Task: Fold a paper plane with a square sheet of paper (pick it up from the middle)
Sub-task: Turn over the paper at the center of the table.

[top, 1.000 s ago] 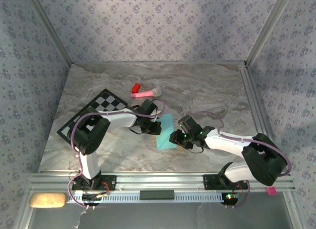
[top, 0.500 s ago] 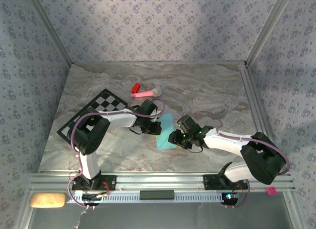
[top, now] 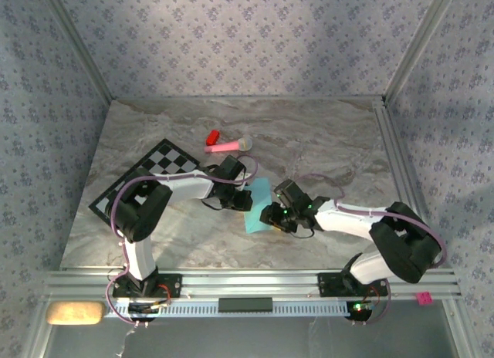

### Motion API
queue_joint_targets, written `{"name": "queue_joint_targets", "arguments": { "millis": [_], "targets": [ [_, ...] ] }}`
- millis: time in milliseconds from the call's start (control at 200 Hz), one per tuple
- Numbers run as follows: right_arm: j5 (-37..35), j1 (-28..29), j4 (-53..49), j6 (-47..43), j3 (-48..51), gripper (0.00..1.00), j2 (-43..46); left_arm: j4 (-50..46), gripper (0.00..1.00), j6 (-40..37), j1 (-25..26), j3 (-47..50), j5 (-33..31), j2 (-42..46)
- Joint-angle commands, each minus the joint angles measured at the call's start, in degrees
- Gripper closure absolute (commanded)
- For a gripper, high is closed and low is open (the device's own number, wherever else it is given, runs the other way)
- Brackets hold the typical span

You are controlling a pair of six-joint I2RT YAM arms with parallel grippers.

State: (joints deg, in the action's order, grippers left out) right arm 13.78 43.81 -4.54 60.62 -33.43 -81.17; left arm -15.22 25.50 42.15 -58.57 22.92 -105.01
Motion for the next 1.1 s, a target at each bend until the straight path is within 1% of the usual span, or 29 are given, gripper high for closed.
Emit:
{"name": "queue_joint_targets", "arguments": {
  "millis": [0, 40, 110, 230, 365, 575, 685, 770, 885, 1099],
  "targets": [
    [0.81, -0.43, 3.4, 0.43, -0.61, 0.54, -0.58, -1.74, 0.89, -0.45, 0.39, 1.35, -0.68, 0.42],
    [0.87, -0.78, 4.54, 0.07, -0.57, 0.53, -0.4, -1.74, 0.89, -0.45, 0.32, 1.4, -0.68, 0.38],
    [1.14, -1.47, 6.85, -0.62, -0.4, 0.48, -0.42, -1.83, 0.89, -0.45, 0.32, 1.27, -0.59, 0.31],
    [3.88, -3.73, 10.89, -2.38, 0.01, 0.48, -1.39, -1.8, 0.89, -0.62, 0.36, 1.31, -0.51, 0.07],
    [6.75, -6.21, 13.16, -3.36, -0.04, 0.49, -3.03, -1.91, 0.89, -0.71, 0.34, 1.11, -0.24, -0.16],
    [7.08, -8.19, 12.37, -2.68, 0.08, 0.5, -3.96, -2.05, 0.89, -0.62, 0.32, 1.1, -0.24, -0.02],
    [6.06, -8.3, 10.8, -1.49, 0.43, 0.5, -3.99, -1.91, 0.89, -0.36, 0.34, 1.06, -0.28, 0.24],
    [6.17, -8.13, 12.08, -1.06, 1.14, 0.51, -3.92, -1.82, 0.89, -0.23, 0.3, 1.1, -0.2, 0.38],
    [6.52, -8.22, 13.23, -0.59, 1.37, 0.52, -4.87, -1.68, 0.89, -0.18, 0.38, 1.18, -0.24, 0.33],
    [6.69, -8.47, 16.93, -0.56, 2.05, 0.6, -6.02, -1.78, 0.89, -0.03, 0.32, 1.09, -0.24, 0.39]
  ]
}}
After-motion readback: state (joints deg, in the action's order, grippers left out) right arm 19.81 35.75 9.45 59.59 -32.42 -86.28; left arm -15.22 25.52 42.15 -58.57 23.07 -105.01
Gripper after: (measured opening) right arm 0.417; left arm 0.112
